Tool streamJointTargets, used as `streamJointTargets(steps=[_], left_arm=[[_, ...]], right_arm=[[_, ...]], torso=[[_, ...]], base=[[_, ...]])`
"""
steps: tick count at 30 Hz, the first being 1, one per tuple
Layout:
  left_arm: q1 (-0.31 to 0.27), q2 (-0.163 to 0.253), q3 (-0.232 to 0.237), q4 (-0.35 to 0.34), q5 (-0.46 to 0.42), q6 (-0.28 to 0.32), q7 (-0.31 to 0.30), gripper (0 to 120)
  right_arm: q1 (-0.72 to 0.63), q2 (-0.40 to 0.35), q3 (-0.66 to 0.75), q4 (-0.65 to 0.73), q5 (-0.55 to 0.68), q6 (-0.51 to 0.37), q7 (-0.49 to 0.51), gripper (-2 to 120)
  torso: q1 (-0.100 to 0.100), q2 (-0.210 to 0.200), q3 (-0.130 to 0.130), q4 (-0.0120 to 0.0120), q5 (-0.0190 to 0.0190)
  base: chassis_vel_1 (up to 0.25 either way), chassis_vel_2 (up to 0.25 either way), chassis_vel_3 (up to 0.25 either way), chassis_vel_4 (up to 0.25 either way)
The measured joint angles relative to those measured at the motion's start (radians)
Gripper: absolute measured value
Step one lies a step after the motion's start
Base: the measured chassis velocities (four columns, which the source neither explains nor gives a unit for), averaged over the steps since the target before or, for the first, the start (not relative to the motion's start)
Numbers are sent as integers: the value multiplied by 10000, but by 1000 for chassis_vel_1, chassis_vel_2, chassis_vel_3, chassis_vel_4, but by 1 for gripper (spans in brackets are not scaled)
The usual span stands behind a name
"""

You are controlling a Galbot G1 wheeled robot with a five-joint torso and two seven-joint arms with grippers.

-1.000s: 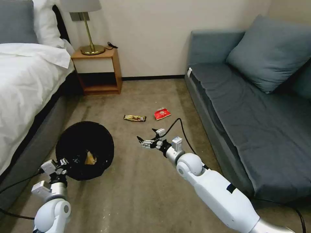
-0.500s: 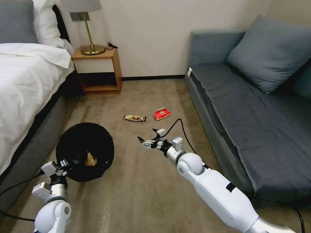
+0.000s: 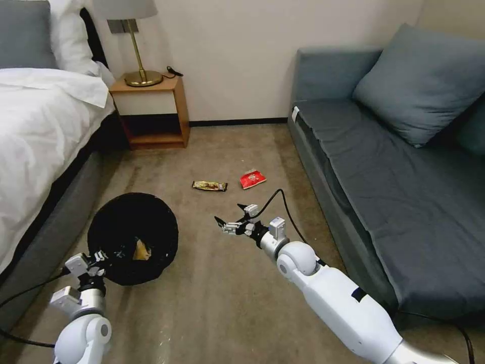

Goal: Pick up the trash bin, then pick up the garbage on the floor and place it into the trash bin.

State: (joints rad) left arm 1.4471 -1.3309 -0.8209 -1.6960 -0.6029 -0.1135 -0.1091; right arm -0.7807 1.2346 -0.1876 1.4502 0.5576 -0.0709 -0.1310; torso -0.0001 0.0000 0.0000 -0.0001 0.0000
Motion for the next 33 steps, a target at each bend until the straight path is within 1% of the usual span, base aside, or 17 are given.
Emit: streamJointTargets(steps=[12,33], left_arm=[[-16,4,12,138,18,-52,43,3],[-179,164,71,485,4,-62,71,3]], right_arm=[[0,109,1,-276,-135,128,-145,100],[363,337,-76,-848,-265,264,-300,100]], torso=[[0,0,0,1,0],[0,-1,0,0,0]], base=[[-59,59,64,-59],[-79,78,82,-85]])
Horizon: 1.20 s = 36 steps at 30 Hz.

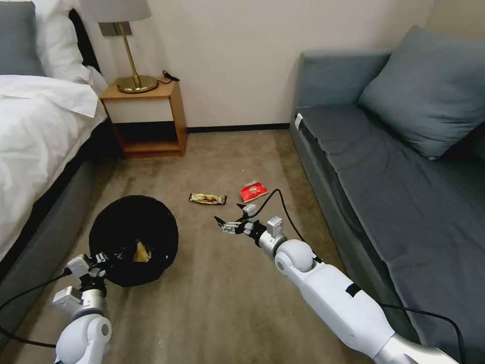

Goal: Pick up the trash bin, then pick up the garbage on the floor and place it into the trash bin.

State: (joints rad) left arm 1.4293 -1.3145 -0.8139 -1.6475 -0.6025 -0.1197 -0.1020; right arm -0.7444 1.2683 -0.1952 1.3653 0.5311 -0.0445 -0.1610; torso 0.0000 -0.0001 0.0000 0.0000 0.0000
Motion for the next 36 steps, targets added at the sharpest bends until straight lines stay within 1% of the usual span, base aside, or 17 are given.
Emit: streamJointTargets(steps=[19,36], left_arm=[[20,-11,6,25,-7,0,24,3],[-8,42,17,-25,-1,2,34,3]], right_arm=[[-30,-30,6,-94,-126,97,-92,100],[-81,-113,21,-74,-161,140,-116,100]], torso=[[0,0,-1,-1,0],[0,0,0,0,0]], base=[[-92,92,92,-91],[-130,127,129,-128]])
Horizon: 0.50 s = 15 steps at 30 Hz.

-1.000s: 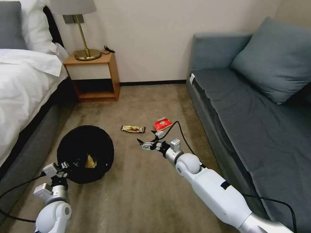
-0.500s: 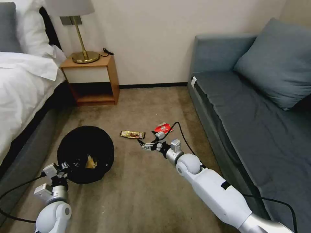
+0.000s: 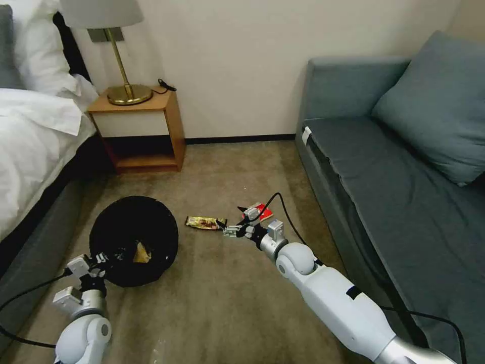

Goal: Pick up the trash bin, then pick up the garbage on the floor and place it into the trash bin.

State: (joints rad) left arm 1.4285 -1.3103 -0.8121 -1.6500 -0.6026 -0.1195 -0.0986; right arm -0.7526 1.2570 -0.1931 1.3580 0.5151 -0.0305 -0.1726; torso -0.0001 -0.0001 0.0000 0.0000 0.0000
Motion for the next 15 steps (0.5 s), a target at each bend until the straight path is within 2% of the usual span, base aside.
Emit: streamJointTargets(steps=[15], left_arm=[[-59,35,-55,251,-32,0,-10,3]], right_arm=[[-24,121,-24,-197,-88,62,-45,100]], torso=[[0,0,0,1,0]], base=[[-115,118,115,-121]])
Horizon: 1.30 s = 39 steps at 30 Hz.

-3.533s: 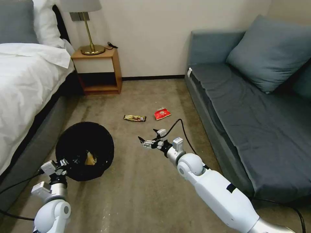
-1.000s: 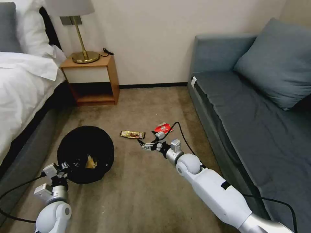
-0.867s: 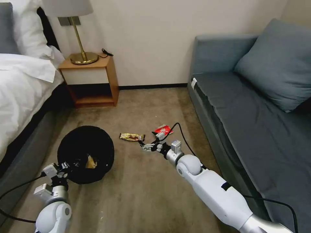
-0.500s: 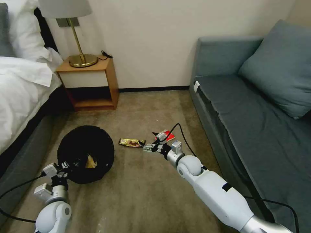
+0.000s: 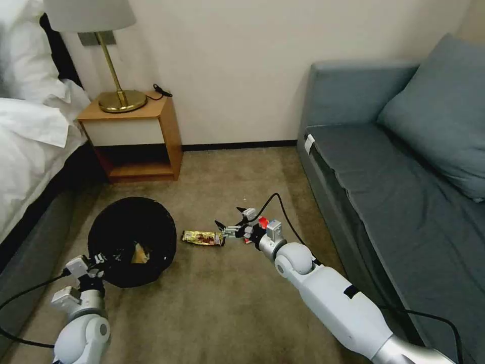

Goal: Pick up the trash bin, then pick up the garbage on the floor and place it into the trash bin.

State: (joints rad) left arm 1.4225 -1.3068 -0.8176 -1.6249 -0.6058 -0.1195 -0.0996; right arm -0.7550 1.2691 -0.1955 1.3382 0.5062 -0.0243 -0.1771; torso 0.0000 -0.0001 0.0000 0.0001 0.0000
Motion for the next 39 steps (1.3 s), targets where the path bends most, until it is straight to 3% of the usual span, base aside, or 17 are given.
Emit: streamJointTargets(steps=[39], left_arm=[[195,-62,-38,-166,60,-35,45,3]], right_arm=[[-399,160,-95,-29,-576,77,-201,100]], torso=[[1,0,0,-1,1]], base=[[-86,94,87,-87]])
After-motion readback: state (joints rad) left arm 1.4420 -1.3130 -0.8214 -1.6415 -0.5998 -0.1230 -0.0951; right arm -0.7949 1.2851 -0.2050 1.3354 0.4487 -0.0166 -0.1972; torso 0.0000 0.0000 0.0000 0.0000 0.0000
